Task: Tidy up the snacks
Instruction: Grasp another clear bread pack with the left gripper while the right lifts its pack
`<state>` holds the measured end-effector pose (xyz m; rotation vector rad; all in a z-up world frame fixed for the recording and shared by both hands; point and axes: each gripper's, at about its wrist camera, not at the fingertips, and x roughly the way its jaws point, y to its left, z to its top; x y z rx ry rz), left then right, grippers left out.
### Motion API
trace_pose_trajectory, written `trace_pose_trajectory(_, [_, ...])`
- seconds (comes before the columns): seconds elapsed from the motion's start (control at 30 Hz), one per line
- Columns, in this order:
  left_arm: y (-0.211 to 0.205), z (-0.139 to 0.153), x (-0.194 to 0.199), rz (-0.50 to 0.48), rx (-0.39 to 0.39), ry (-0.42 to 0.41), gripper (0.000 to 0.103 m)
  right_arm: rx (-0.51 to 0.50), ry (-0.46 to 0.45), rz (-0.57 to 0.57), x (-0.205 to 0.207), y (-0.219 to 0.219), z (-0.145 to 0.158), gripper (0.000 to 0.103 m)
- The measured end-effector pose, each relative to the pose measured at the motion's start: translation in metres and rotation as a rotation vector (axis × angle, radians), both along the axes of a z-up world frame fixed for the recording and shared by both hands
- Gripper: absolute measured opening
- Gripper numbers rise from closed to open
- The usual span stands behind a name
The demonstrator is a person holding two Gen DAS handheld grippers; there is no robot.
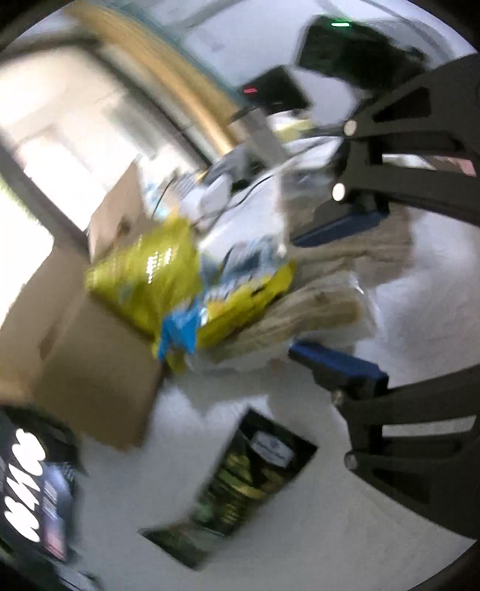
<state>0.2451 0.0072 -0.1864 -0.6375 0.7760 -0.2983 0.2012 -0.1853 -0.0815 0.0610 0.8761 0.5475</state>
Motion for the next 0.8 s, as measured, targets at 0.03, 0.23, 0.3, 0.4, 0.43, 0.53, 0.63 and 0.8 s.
trace_pose_trajectory(0.03, [0.001,-0.007,0.004,0.026,-0.01,0.034,0.057,0.002,0.0,0.002,0.0,0.0,-0.001,0.021])
trace_pose_trajectory(0.23, [-0.002,-0.017,0.011,0.088,0.028,0.153,0.057,0.018,-0.016,0.026,-0.004,-0.003,-0.006,0.021])
trace_pose_trajectory(0.3, [-0.001,-0.013,0.011,0.1,0.037,0.198,0.057,0.028,-0.014,0.032,-0.003,-0.005,-0.007,0.021])
trace_pose_trajectory(0.4, [-0.008,-0.011,0.014,0.089,0.065,0.236,0.057,0.051,-0.009,0.043,0.001,-0.012,-0.011,0.021])
trace_pose_trajectory(0.43, [-0.011,-0.011,0.012,0.087,0.071,0.238,0.062,0.058,-0.008,0.047,0.002,-0.014,-0.012,0.021])
trace_pose_trajectory(0.53, [-0.027,-0.006,0.019,0.047,0.09,0.229,0.081,0.076,0.0,0.055,0.006,-0.017,-0.017,0.021])
trace_pose_trajectory(0.63, [-0.037,-0.009,0.023,-0.02,0.032,0.202,0.081,0.082,0.002,0.044,0.008,-0.022,-0.023,0.021])
trace_pose_trajectory(0.8, [-0.054,-0.003,0.02,-0.052,0.089,0.159,0.052,0.09,0.023,0.027,0.007,-0.026,-0.03,0.021])
